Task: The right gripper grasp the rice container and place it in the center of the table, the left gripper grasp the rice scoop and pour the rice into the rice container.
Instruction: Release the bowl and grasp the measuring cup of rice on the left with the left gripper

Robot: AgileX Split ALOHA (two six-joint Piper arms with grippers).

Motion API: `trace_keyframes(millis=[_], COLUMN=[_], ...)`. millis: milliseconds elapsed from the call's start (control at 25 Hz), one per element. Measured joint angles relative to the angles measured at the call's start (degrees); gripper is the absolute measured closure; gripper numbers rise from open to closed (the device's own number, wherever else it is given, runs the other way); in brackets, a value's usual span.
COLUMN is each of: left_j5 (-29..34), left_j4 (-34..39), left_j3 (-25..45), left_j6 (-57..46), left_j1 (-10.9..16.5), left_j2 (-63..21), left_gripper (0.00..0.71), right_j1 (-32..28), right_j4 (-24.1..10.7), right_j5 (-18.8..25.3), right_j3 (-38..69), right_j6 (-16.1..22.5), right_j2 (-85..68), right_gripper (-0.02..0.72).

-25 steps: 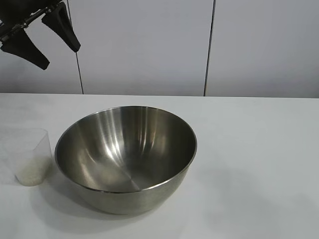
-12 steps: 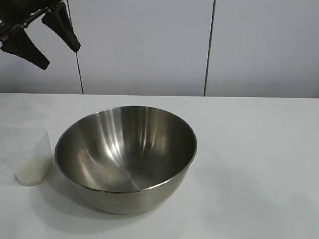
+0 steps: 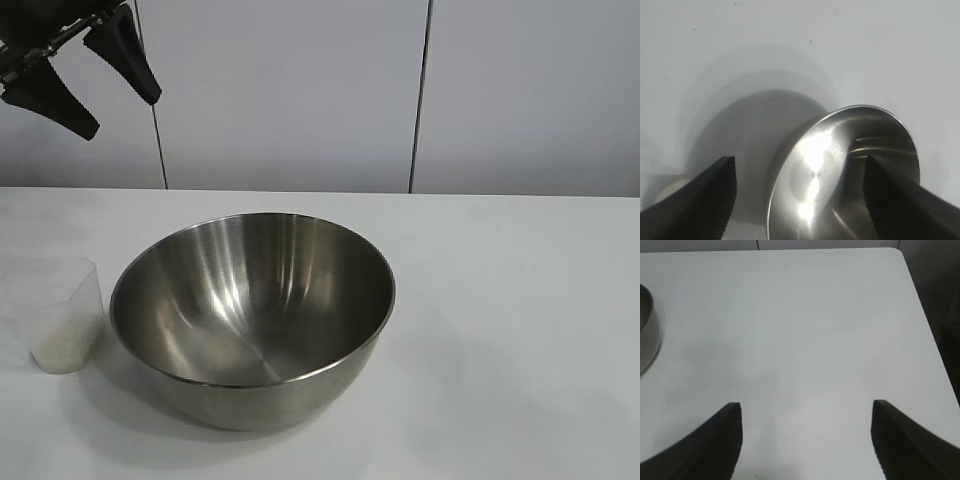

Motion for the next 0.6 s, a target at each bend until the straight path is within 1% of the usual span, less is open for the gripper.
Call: trace_keyframes(millis=[280, 480, 520, 600], left_j5=[-4.23, -9.21, -9.46, -9.53], left_j4=[-0.05, -0.05, -0.05, 0.25], left_j3=[0.00, 0.00, 0.00, 0.00], left_j6=[0.00, 0.00, 0.24, 1.53], left_j1=[0.00, 0.00, 0.00, 0.10], left_j2=[0.00, 0.00, 0.00, -0.12], left_gripper=[0.193, 0.193, 0.189, 0.158], right_j1=[0.00, 0.00, 0.00, 0.00], right_j4=[0.00, 0.02, 0.07, 0.07], right_j5=[0.00, -0.06, -0.06, -0.06], right_j3=[0.00, 0.00, 0.00, 0.00], right_j6=[0.04, 0.04, 0.04, 0.04], right_j2=[0.00, 0.00, 0.00, 0.00], right_gripper=[0.209, 0.209, 0.209, 0.209])
